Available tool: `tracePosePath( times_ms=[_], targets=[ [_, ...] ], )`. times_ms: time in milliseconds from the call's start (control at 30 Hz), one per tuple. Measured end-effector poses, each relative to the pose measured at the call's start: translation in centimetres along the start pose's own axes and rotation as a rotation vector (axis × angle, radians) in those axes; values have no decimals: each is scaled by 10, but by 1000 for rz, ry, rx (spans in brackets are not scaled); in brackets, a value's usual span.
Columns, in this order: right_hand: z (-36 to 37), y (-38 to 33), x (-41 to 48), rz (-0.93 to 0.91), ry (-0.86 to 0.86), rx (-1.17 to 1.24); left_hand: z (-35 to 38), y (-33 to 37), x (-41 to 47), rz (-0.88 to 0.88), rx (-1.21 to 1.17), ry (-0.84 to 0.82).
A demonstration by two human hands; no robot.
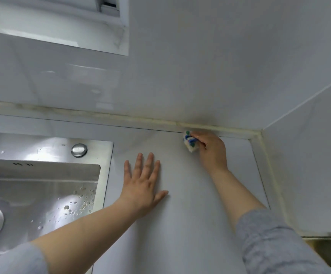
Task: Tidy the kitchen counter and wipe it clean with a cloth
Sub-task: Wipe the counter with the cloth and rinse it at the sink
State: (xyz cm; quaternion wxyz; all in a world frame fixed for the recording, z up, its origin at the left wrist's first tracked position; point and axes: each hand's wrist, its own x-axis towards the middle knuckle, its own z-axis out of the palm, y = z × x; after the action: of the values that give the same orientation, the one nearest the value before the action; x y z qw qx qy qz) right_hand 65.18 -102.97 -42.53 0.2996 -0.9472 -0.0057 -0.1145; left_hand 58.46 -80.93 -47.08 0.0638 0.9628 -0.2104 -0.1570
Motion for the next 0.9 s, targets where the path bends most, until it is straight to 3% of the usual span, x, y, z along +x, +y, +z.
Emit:
tracePosePath(
  times_ms=[100,200,367,533,633,900],
  targets=[
    [21,15,12,-65,-50,-37,9,-7,5,49,4,36],
    [38,30,3,-29,5,-68,17,-10,5,85,12,47],
    [38,23,-15,50,40,65,10,-8,4,32,17,17],
    [28,17,-68,50,6,67,-5,-2,0,-27,102,-85],
    [21,9,-105,22,19,70,-8,2,-17,-58,84,-55],
    [4,-17,-222,48,1,58,9,28,-123,13,50,-145]
  ],
)
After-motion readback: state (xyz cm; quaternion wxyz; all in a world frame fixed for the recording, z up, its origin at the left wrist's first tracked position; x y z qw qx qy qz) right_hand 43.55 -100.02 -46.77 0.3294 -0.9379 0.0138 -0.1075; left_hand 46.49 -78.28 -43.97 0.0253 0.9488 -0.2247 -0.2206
